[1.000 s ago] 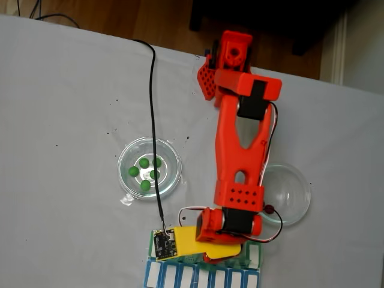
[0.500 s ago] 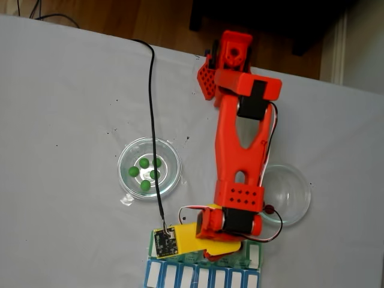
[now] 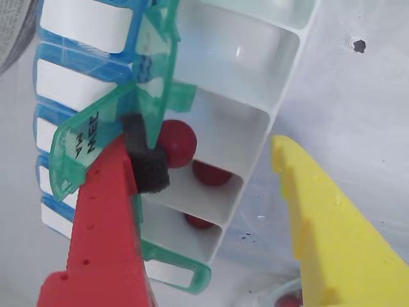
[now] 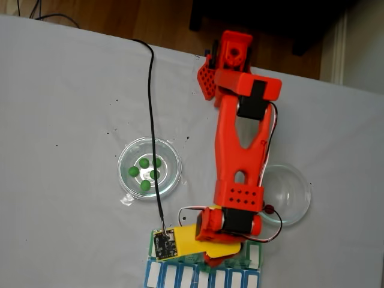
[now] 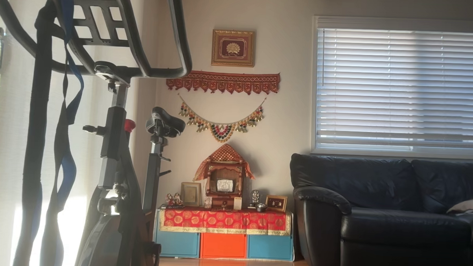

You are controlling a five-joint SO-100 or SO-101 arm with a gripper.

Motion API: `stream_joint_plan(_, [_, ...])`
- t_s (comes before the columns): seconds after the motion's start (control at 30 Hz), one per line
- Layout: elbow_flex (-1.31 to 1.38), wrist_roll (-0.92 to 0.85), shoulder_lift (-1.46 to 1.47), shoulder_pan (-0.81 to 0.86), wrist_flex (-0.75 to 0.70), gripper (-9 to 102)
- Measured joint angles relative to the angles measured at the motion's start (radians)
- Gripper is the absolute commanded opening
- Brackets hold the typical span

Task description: Sort medicines into box.

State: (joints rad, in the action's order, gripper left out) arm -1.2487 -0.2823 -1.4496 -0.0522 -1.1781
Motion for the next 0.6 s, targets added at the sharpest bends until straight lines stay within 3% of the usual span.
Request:
stream_joint_plan(0.3, [0.000,-0.035,0.000,0.000,0.011,27])
stream_joint_plan(0.4, [-0.009,-0.037,0.000,0.000,-0.005,14])
stream_joint_plan(0.43, [-0.025,-0.031,-0.003,-0.002,-0.005,1])
stream_joint_plan(0.6, [-0.109,0.003,-0.087,-0.017,-0.006,2])
